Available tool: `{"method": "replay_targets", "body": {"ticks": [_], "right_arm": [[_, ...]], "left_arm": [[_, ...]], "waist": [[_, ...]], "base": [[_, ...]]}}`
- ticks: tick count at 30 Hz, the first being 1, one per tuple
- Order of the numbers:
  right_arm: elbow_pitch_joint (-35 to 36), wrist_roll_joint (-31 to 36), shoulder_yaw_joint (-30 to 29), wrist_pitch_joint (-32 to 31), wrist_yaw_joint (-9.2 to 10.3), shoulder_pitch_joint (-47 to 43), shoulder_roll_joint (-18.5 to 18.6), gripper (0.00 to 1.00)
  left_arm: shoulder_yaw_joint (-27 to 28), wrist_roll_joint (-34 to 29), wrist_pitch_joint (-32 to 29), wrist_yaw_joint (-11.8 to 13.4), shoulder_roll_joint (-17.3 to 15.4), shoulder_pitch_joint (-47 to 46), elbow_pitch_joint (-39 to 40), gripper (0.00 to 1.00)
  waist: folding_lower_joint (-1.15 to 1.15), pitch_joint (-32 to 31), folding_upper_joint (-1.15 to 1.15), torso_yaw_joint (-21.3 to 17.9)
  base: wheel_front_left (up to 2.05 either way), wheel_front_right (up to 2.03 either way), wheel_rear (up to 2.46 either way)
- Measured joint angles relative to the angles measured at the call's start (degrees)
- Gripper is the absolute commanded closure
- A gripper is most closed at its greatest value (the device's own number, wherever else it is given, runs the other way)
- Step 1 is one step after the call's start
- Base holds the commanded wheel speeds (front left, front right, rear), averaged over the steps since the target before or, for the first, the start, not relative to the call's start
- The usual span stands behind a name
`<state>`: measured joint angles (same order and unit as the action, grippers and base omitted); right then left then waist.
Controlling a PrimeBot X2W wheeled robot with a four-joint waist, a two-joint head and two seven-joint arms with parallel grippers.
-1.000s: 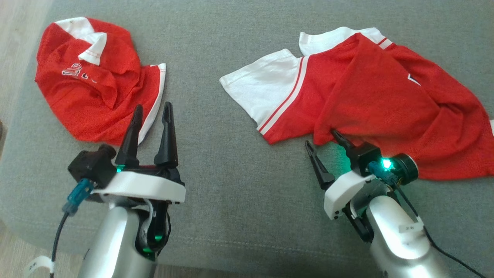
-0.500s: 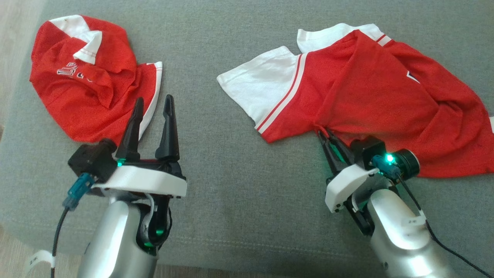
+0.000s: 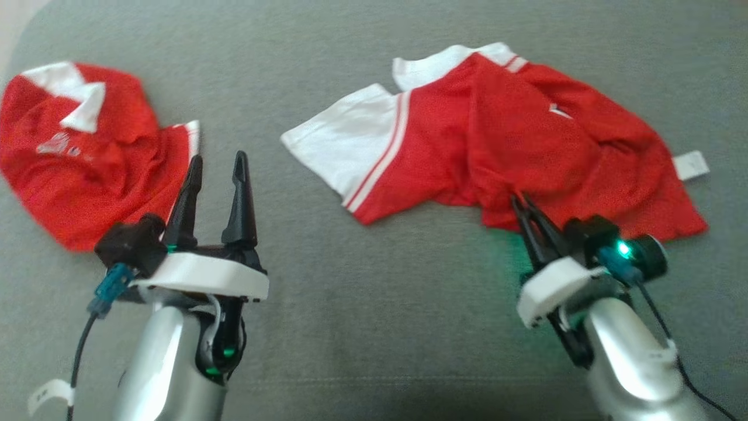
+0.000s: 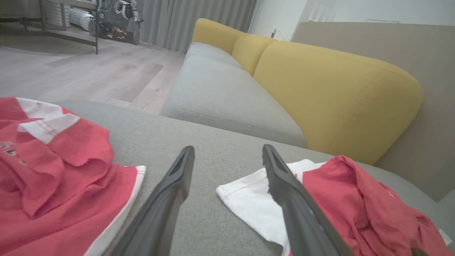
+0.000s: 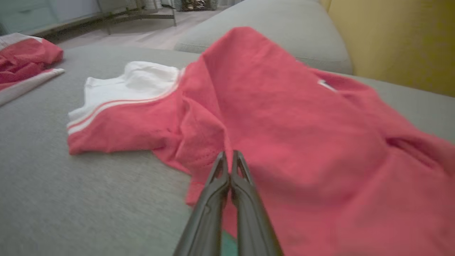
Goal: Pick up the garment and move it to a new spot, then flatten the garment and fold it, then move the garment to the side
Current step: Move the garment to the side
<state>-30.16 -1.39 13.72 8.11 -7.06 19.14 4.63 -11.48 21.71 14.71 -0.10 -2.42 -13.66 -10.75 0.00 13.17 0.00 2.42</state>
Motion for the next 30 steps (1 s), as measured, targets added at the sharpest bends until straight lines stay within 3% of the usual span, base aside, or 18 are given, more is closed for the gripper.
{"method": "replay_targets", "body": {"ticks": [5,11,18,30], "right_arm": [[8.2,0.0,-1.0,-5.1,0.0,-6.1,3.6,1.0],[15.7,-0.1,-2.2,-9.2,0.0,-8.5,4.7,1.0],[19.1,-0.1,-2.1,-9.7,0.0,-8.4,3.2,1.0],[18.6,0.0,-2.2,-9.0,0.0,-8.1,1.7,1.0]], "left_arm": [[2.3,-1.2,0.0,-2.0,0.0,-2.1,-5.7,0.0],[2.6,-3.1,-0.2,-3.4,-0.6,-9.1,-16.2,0.0],[2.1,-7.8,-5.4,1.1,-5.0,-16.9,-28.7,0.0],[0.4,-9.1,-6.6,1.9,-6.2,-20.5,-36.9,0.0]], "waist": [[0.0,-0.9,0.0,-4.9],[0.0,-0.6,0.0,-10.6],[0.0,2.4,0.0,-14.5],[0.0,4.4,0.0,-15.2]], "base": [[0.0,0.0,0.0],[0.0,0.0,0.0],[0.0,0.0,0.0],[0.0,0.0,0.0]]}}
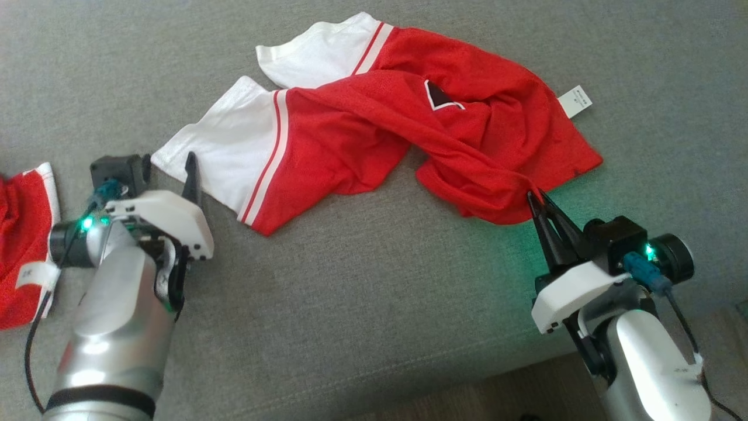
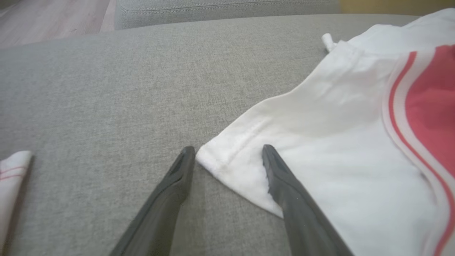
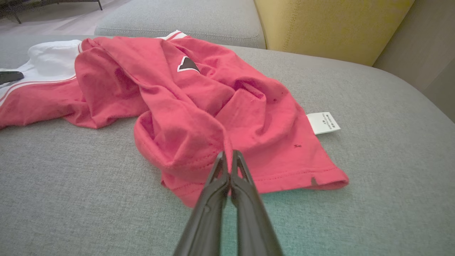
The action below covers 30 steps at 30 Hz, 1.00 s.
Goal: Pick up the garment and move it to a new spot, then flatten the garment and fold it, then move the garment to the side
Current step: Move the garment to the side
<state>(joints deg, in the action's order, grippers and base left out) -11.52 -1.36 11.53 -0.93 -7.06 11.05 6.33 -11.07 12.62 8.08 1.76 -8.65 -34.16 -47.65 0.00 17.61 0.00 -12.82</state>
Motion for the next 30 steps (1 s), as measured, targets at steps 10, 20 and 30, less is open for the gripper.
{"method": "replay_targets", "body": {"ticks": [10,20,30], "right_arm": [[0.0,0.1,0.3,0.4,0.0,0.5,-0.1,1.0],[-0.5,0.1,0.3,0.5,0.0,1.3,-0.1,1.0],[-0.6,2.1,-1.0,1.4,0.0,4.4,3.5,1.0]], "left_arm": [[-0.9,-0.4,0.0,0.7,-0.1,-3.4,-3.2,0.0],[-1.4,0.7,-1.9,-1.6,0.5,-5.1,-6.1,1.0],[-1.9,1.8,5.0,-3.4,1.1,-3.3,-1.0,1.0]], "waist": [[0.0,0.8,0.0,0.5],[0.0,0.1,0.0,0.9],[0.0,-3.5,0.0,2.9]], "base": [[0.0,0.0,0.0],[0.0,0.0,0.0],[0.0,0.0,0.0]]}}
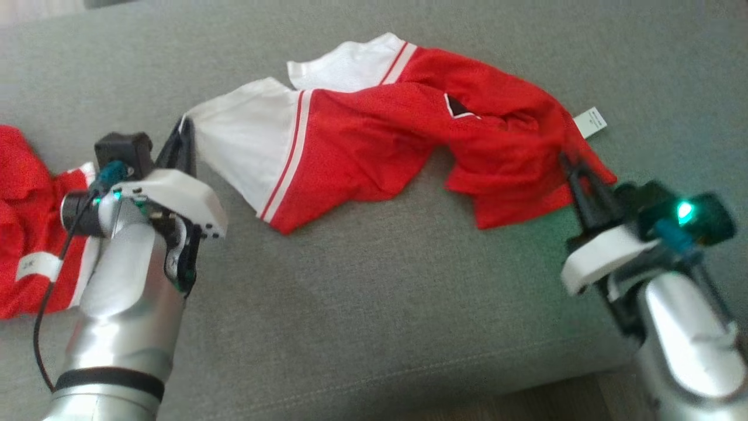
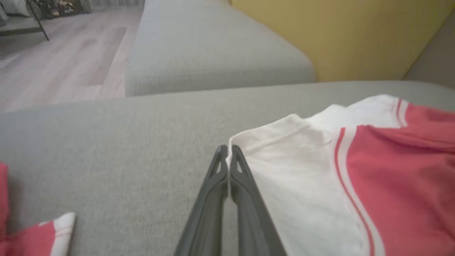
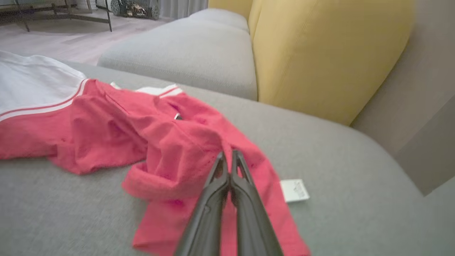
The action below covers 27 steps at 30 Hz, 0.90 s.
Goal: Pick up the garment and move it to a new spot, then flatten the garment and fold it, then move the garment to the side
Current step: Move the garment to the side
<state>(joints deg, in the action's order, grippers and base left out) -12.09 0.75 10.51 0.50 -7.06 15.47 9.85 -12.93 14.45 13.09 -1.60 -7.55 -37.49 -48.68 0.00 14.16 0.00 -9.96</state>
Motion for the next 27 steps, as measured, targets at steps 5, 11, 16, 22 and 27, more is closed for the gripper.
{"method": "replay_targets", "body": {"ticks": [5,11,16,22,27], "right_arm": [[0.0,0.7,0.2,-0.5,0.0,5.4,5.3,1.0],[-2.6,-0.4,5.1,-0.5,0.0,13.1,12.1,1.0],[-4.5,-0.9,9.4,-0.2,0.0,18.2,18.2,1.0],[-2.7,-2.2,10.3,1.0,-0.01,24.2,22.1,1.0],[1.4,-2.9,8.6,-0.1,-0.01,24.5,25.2,1.0]], "left_arm": [[-0.1,-0.1,1.2,0.0,-0.1,1.3,9.4,1.0],[1.5,-0.7,1.4,0.0,-0.5,5.2,26.1,1.0],[3.3,-1.3,1.5,0.1,-1.3,9.5,37.0,1.0],[5.4,-1.2,1.6,0.2,-2.6,10.1,47.5,1.0],[5.4,-1.2,-2.9,-0.7,-5.4,11.1,55.8,1.0]], "waist": [[0.0,-3.1,0.0,1.6],[0.0,-7.9,0.0,3.0],[0.0,-12.6,0.0,3.4],[0.0,-16.7,0.0,3.6],[0.0,-19.0,0.0,3.0]], "base": [[0.0,0.0,0.0],[0.0,0.0,0.0],[0.0,0.0,0.0],[0.0,0.0,0.0],[0.0,0.0,0.0]]}}
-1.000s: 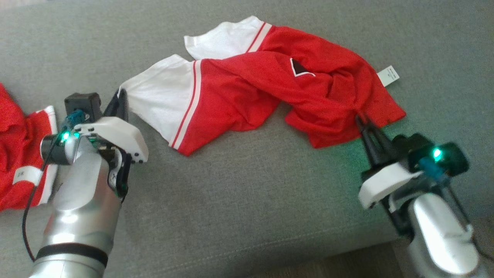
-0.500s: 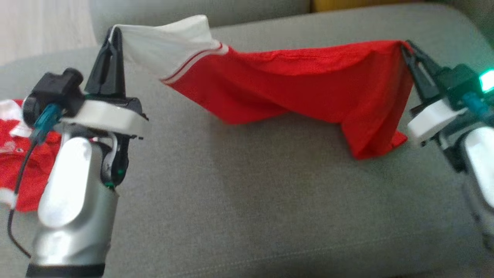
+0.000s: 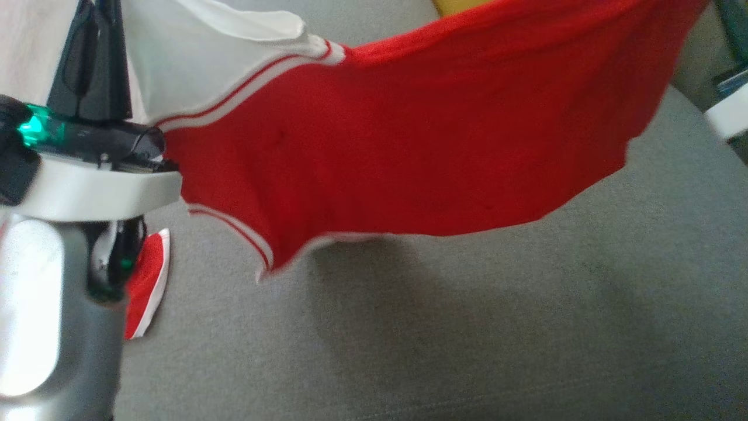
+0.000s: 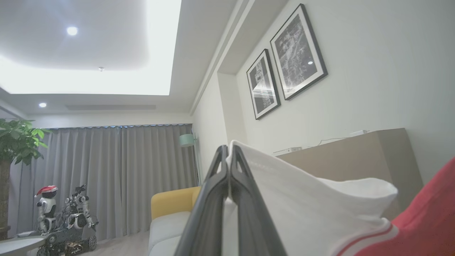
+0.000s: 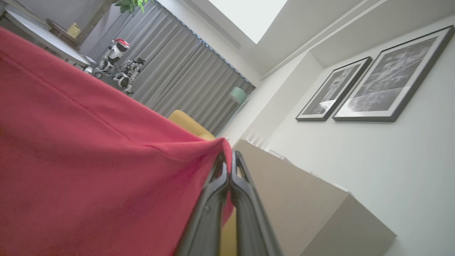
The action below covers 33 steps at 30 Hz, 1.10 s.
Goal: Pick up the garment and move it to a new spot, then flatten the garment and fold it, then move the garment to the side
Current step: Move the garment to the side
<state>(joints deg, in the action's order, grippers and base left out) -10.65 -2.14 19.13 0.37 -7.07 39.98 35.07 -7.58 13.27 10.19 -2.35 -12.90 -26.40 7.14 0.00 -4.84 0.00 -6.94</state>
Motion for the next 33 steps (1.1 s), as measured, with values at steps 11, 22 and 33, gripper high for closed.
{"method": "replay_targets", "body": {"ticks": [11,22,33], "right_arm": [[14.8,-4.4,-6.7,-11.1,0.0,-4.3,3.6,1.0],[0.3,-9.6,3.7,-10.0,-0.01,21.4,2.9,1.0],[-29.4,-1.4,3.6,9.8,-0.01,47.6,-3.8,1.0]], "left_arm": [[0.2,1.9,-13.9,-1.1,-4.5,-4.4,9.7,1.0],[-4.5,0.3,-10.9,-4.0,-5.3,-36.5,-16.1,1.0],[-4.2,-3.1,4.0,-3.1,-0.3,-63.9,-41.3,1.0]], "waist": [[0.0,1.3,0.0,-1.0],[0.0,15.1,0.0,-0.8],[0.04,30.0,0.01,2.8]], "base": [[0.0,0.0,0.0],[0.0,0.0,0.0],[0.0,0.0,0.0]]}}
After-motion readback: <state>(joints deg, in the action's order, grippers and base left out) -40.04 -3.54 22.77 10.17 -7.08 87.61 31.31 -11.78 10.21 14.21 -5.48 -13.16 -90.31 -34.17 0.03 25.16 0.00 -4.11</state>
